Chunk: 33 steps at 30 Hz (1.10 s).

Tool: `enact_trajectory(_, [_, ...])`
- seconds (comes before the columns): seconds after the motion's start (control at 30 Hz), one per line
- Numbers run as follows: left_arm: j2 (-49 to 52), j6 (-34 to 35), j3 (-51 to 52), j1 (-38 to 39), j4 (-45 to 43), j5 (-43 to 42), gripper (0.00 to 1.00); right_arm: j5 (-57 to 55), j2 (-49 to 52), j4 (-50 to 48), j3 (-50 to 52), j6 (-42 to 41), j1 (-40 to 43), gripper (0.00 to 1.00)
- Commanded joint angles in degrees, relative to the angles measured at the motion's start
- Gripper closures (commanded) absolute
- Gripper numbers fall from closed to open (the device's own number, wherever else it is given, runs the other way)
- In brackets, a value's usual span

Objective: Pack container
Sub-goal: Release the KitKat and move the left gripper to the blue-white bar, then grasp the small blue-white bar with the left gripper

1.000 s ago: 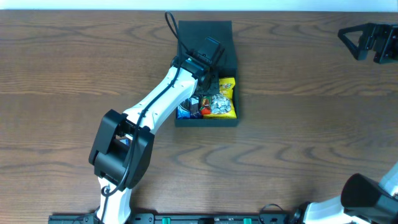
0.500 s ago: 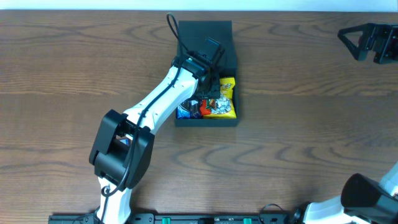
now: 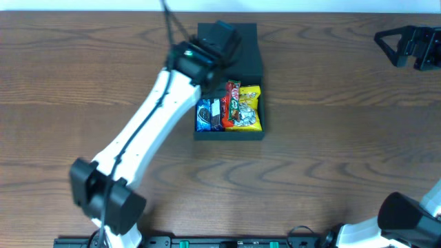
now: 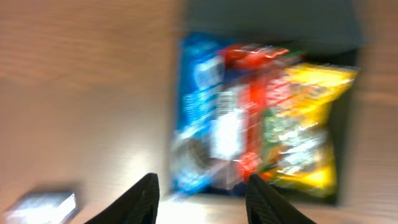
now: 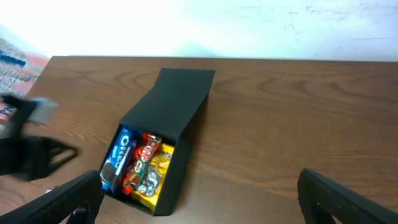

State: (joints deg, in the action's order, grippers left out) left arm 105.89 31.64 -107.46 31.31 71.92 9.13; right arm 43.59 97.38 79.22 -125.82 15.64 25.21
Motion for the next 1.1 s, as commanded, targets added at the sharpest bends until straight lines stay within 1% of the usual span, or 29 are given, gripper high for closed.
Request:
enact_trajectory(0.0, [-0.15,7.34,0.66,-4.66,6.88,6.67,0.56,0.13,0.13,-0.79,0.04,0.24,0.22,0.01])
enact_trajectory(0.07, [-0.28,7.82,1.77,-6.73,10.25,6.03,0.60,0.13,0.13,-1.31,0.04,0.96,0.22,0.01])
enact_trajectory(0.13, [-1.22,7.76,4.11,-8.83,12.90,6.16,0.59,0.13,0.13,-2.21,0.04,1.11,0.22,0.01])
enact_trajectory(0.17, [-1.97,7.76,5.42,-9.53,13.51,6.58,0.58,0.15,0.13,-2.45,0.04,1.42,0.22,0.01])
enact_trajectory(0.23, [-4.79,7.17,9.99,-11.21,13.49,6.95,0.50,0.13,0.13,-2.80,0.04,2.34,0.22,0.01])
enact_trajectory(0.33, [-9.25,7.28,17.29,-14.12,11.13,5.11,0.47,0.13,0.13,-3.02,0.04,2.91,0.22,0.01])
enact_trajectory(0.4, [-12.02,9.20,22.38,-16.22,9.25,2.97,0.44,0.15,0.13,-3.26,0.04,3.30,0.20,0.01])
enact_trajectory(0.47, [-13.79,15.47,26.71,-18.01,8.79,1.14,0.43,0.15,0.13,-3.45,0.04,3.30,0.20,0.01])
enact_trajectory(0.5, [-14.23,19.26,28.59,-18.78,8.83,0.00,0.39,0.13,0.13,-3.43,0.04,3.30,0.20,0.01])
enact_trajectory(0.6, [-14.29,29.83,32.68,-20.31,8.85,-3.91,0.32,0.13,0.13,-3.39,0.04,3.30,0.20,0.01])
enact_trajectory(0.7, [-14.29,40.39,36.46,-21.46,6.82,-8.11,0.13,0.13,0.13,-3.37,0.04,3.32,0.20,0.01])
enact_trajectory(0.77, [-14.29,44.00,38.34,-21.99,3.85,-10.93,0.05,0.13,0.13,-3.15,0.04,4.24,0.20,0.01])
enact_trajectory(0.87, [-14.29,47.89,40.52,-22.71,-0.79,-10.54,0.02,0.11,0.13,-2.84,0.04,4.79,0.20,0.01])
enact_trajectory(0.93, [-14.29,49.09,41.66,-23.76,-2.62,-10.32,0.04,0.13,0.13,-2.49,0.04,5.07,0.22,0.01])
enact_trajectory(1.07, [-14.29,51.10,44.63,-27.78,-4.57,-11.26,0.05,0.11,0.13,-2.08,0.04,5.29,0.22,0.01])
